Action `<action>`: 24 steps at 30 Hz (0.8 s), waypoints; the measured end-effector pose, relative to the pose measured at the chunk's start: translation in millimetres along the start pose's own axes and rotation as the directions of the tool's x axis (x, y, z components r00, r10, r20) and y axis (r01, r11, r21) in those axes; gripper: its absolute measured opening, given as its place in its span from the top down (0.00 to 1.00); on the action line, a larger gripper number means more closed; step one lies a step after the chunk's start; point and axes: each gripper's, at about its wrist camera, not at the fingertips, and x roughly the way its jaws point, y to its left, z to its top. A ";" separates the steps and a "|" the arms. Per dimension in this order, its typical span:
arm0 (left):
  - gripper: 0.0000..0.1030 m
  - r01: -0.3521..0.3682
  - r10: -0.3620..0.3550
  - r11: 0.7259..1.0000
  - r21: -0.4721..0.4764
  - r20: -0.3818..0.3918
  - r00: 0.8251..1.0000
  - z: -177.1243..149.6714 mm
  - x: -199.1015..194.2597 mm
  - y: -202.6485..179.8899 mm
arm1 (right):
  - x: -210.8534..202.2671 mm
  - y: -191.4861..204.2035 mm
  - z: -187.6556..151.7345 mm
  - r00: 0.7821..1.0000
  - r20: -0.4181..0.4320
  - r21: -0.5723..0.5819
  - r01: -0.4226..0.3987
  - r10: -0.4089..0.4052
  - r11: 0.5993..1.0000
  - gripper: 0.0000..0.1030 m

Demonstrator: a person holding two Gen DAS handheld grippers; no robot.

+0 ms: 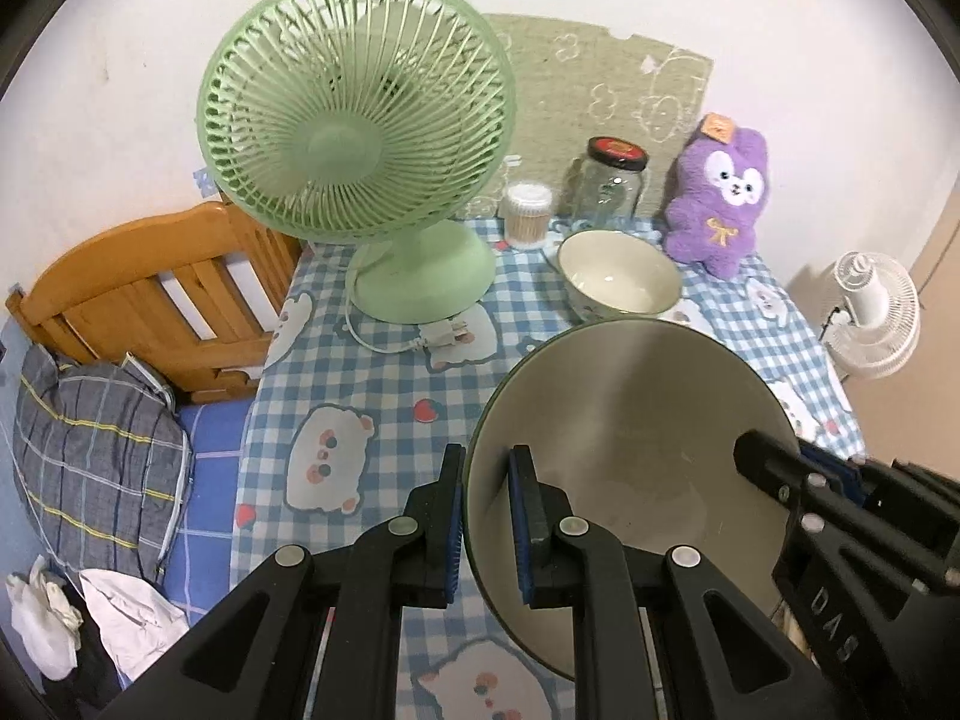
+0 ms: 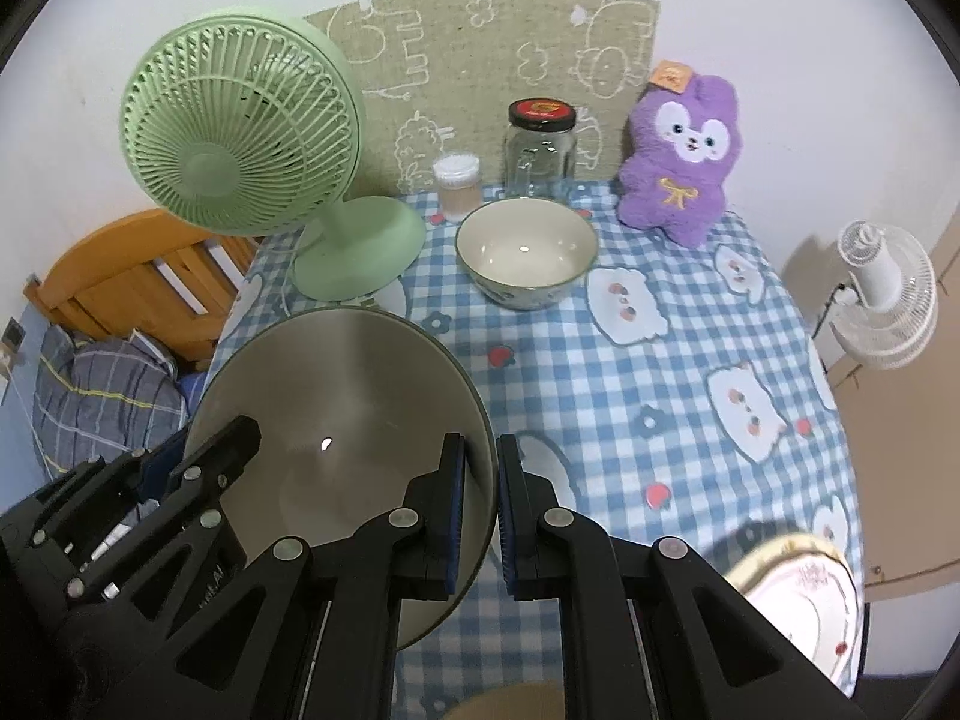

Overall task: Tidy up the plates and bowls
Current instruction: 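Lift the bowl away from the fan with both grippers, then carry the bowl toward the first beige bowl beside the plates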

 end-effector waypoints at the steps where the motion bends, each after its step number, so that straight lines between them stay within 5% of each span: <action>1: 0.89 -0.002 0.002 1.000 0.011 0.011 1.000 -1.5 -6.8 -2.3 | -4.4 -1.4 -3.4 1.000 -0.001 0.008 -0.003 0.003 1.000 0.88; 13: 0.89 -0.015 0.015 1.000 0.001 0.036 0.999 -20.9 -47.7 -28.6 | -52.2 -26.1 -28.0 0.999 0.031 0.009 -0.020 0.020 1.000 0.88; 24: 0.89 -0.016 0.015 0.999 -0.049 -0.016 1.000 -49.6 -57.9 -60.0 | -65.7 -58.3 -52.8 1.000 -0.011 -0.029 -0.019 0.019 0.999 0.88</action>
